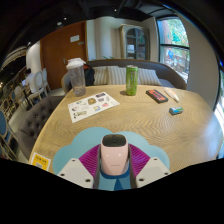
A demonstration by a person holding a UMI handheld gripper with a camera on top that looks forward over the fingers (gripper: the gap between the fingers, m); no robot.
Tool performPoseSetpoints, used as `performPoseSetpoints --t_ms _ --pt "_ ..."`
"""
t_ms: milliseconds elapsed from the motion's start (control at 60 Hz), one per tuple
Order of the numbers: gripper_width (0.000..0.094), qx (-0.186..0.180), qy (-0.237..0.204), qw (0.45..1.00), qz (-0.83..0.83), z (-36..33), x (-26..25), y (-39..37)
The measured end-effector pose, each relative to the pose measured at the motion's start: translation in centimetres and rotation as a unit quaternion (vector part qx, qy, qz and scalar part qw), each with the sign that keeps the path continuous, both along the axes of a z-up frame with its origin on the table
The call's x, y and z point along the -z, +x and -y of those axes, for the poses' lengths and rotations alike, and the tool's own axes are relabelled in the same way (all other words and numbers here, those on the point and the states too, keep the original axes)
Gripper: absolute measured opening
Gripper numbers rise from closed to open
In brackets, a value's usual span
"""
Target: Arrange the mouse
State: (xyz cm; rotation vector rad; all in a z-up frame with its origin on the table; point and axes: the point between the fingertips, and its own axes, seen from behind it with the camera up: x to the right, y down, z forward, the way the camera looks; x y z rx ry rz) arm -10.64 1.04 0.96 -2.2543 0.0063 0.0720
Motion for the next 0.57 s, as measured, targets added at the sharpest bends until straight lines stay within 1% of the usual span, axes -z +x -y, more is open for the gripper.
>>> performPoseSetpoints --t_ms 33,83,100,117,167,217,250,300,350,433,483,567 --pt "0.0424 -0.005 -0.006 1.000 0.006 0.1 0.8 -0.2" --pt "0.0467 -0.002 -0.024 1.000 0.007 0.8 2.4 -0.3" --pt "0.0474 -0.001 -0.008 1.000 0.006 0.3 2.0 -0.3" --pt "0.0482 -0.003 -0.005 1.000 0.008 0.1 1.9 -0.4" --pt "0.0514 -0.009 -0.012 1.000 0.009 0.5 2.1 -0.5" --pt "0.0552 -0.012 -0.031 0.999 0.011 1.1 2.3 -0.5" --pt "0.0639 -0.008 -0.047 0.999 0.010 1.5 2.3 -0.4" --pt "0.0853 0.001 -0.066 0.998 0.007 2.5 2.0 0.0" --pt "0.0823 0.012 -0.079 0.997 0.004 3.7 1.4 0.5" --pt "0.0848 0.030 -0.096 0.995 -0.002 6.7 0.1 1.6" --pt "0.0845 0.038 -0.107 0.994 0.000 8.9 -0.6 2.4" --pt "0.0841 0.043 -0.137 0.990 0.018 13.0 -1.3 4.3"
